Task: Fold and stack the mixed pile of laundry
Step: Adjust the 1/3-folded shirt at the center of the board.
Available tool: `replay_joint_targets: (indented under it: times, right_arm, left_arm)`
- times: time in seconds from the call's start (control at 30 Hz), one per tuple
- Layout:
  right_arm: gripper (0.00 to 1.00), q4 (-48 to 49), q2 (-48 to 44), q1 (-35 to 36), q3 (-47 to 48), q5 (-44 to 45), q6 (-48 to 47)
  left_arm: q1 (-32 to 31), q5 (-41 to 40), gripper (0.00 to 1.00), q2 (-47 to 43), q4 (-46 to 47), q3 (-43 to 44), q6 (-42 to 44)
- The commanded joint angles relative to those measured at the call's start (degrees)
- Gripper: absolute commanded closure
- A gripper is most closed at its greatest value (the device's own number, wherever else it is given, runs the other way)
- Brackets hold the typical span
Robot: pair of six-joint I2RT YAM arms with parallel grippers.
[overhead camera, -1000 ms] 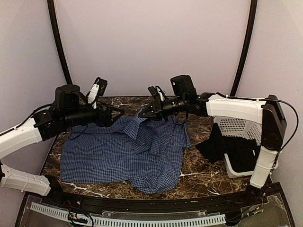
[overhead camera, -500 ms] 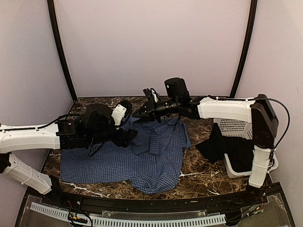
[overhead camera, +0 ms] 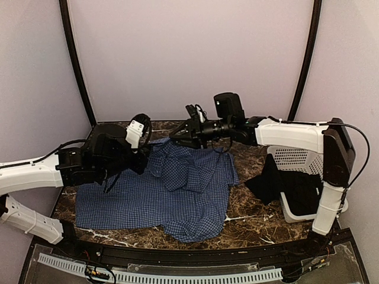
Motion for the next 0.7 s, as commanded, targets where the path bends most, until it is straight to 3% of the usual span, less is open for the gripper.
replay_joint_targets:
  times: [0.0,0.1,0.23,0.4,0.5,0.67]
  right_arm:
    - [0.54,-2.2,-8.7,-5.3,-3.4,1.6,-6.7]
    - [0.38,-7.7,-12.0,-6.8,-5.3,2.5,-13.7]
    - [0.34,-10.5,-16.4,-6.9,-11.5,6.3,-24.4]
    - [0.37,-10.2,-20.4,-6.9,-19.3,13.1,-34.3]
    - [0.40,-11.4,-20.4,-6.9,-20.4,14.6,-35.5]
    - [0.44,-13.2,-18.2,-7.0,-19.9,12.0,-35.7]
  left_arm:
    - [-0.2,6.2,1.00,-4.4,-0.7,-1.4,2.4]
    - [0.2,7.5,1.00,-4.6,-3.2,-0.5,1.7]
    - [1.8,8.1,1.00,-5.2,-7.6,4.8,0.5]
    - [1.8,17.7,1.00,-6.1,-9.0,9.7,11.2]
    - [1.8,24.7,1.00,-5.8,-16.1,12.5,18.8]
    - [0.7,25.4,1.00,-7.6,-23.8,16.3,24.8]
